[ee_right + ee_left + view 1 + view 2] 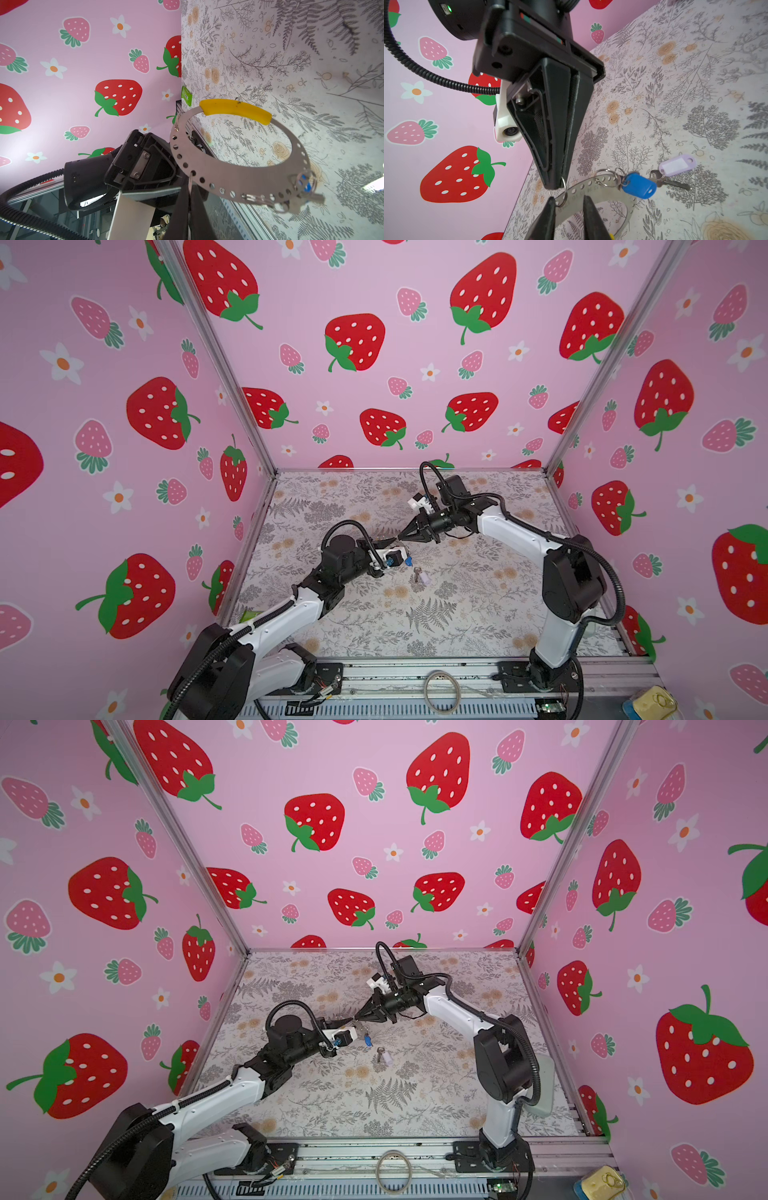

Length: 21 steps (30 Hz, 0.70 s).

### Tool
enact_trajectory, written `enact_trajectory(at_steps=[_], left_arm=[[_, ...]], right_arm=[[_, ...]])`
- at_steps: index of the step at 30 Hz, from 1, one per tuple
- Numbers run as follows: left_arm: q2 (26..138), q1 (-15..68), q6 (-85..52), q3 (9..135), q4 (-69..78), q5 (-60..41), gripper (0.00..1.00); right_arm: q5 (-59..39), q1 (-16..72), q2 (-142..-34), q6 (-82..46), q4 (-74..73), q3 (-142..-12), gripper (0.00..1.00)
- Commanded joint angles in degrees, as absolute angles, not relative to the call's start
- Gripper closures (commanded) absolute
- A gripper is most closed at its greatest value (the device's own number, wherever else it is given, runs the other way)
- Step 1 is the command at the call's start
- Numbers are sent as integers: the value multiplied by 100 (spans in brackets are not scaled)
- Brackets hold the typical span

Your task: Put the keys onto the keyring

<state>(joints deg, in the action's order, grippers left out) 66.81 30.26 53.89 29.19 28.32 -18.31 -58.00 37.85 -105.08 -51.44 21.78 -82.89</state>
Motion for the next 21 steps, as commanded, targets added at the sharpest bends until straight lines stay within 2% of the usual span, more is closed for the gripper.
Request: enact_trajectory(at_steps=[1, 15, 21], left_arm=[[6765, 3132, 5663, 3189, 2874, -1602, 75], [6855, 3311, 5895, 3252, 2869, -1332, 88], [6807, 3341, 5984, 3253, 2839, -1370, 93]], right_arm=[[-5924, 3779, -10317, -5286, 2078, -8200, 93], [-6012, 3817, -10288, -5492, 1923, -8053, 93], [-6098, 3832, -10248, -5666, 1643, -7933, 90]])
